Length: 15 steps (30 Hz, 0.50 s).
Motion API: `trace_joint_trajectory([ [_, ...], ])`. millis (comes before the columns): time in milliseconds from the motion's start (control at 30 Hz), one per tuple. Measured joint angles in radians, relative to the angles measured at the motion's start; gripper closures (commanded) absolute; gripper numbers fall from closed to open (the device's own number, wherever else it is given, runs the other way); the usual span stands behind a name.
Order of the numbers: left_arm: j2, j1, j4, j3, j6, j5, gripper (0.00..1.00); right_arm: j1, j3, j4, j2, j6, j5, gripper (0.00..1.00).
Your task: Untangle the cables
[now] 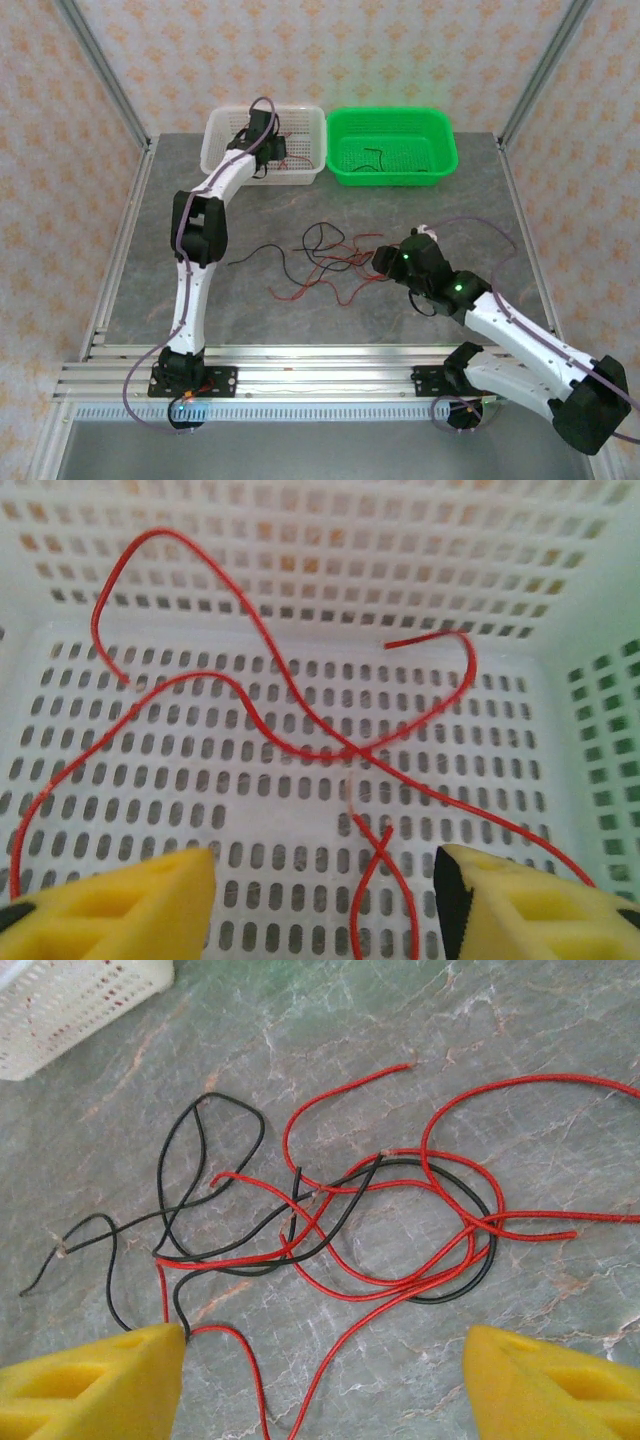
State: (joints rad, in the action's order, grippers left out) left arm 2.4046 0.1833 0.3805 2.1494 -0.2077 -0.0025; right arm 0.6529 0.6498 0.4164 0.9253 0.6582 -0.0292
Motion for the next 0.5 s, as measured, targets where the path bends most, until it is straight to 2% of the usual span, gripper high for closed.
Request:
trace_joint_trajectory([
  [100, -0.043, 0.0, 0.014, 0.011, 0.001, 0.023, 0.28, 0.017, 0.017, 0.007, 0.045, 0.013, 0.0, 0.28],
  [333, -0.206, 0.0, 0.024, 0.016, -0.001, 0.084, 0.28, 0.044, 0.035, 0.005, 0.138, 0.054, -0.002, 0.29],
  [500, -0.386, 0.0, -0.01, -0.113, -0.02, 0.134, 0.28, 0.096, 0.04, -0.016, 0.208, 0.091, -0.009, 0.3],
])
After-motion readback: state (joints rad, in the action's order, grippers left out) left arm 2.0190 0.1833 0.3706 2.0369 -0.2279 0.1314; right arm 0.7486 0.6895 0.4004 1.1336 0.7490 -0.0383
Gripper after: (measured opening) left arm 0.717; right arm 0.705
